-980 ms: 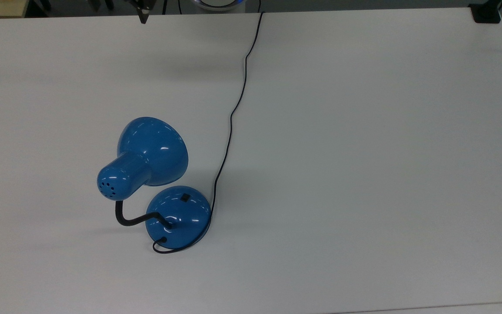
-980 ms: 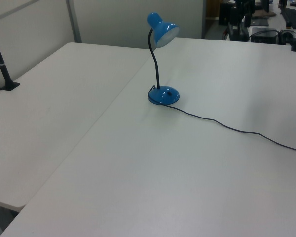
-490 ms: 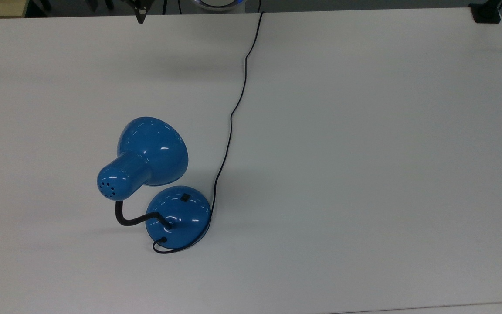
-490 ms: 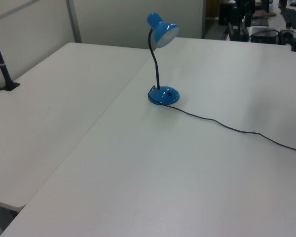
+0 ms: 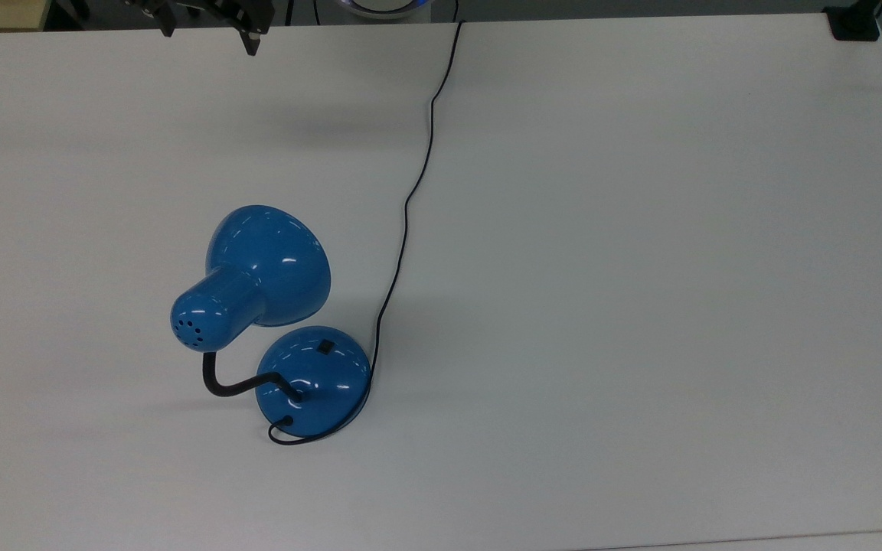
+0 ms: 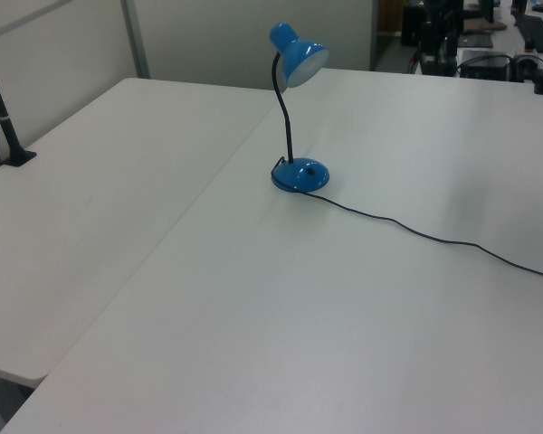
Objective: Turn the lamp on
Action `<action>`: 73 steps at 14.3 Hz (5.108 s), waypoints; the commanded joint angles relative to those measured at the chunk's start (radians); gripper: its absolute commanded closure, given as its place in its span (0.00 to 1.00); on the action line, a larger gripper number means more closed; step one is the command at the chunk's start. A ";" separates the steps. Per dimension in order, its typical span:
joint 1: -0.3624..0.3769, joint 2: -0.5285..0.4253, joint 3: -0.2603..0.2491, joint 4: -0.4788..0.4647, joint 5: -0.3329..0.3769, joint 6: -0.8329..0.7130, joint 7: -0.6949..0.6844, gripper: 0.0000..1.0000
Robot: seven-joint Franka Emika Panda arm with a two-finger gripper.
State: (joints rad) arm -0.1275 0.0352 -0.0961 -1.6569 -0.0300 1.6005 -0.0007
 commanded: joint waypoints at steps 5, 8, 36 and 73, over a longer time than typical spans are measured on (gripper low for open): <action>0.011 0.011 -0.002 0.012 -0.002 0.010 -0.037 0.15; 0.003 0.014 -0.005 0.017 0.005 0.013 -0.082 0.67; 0.195 0.442 0.006 0.014 -0.062 0.843 0.271 1.00; 0.198 0.515 0.003 -0.021 -0.171 1.070 0.338 1.00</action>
State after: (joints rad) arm 0.0599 0.5652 -0.0805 -1.6559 -0.1777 2.6677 0.3215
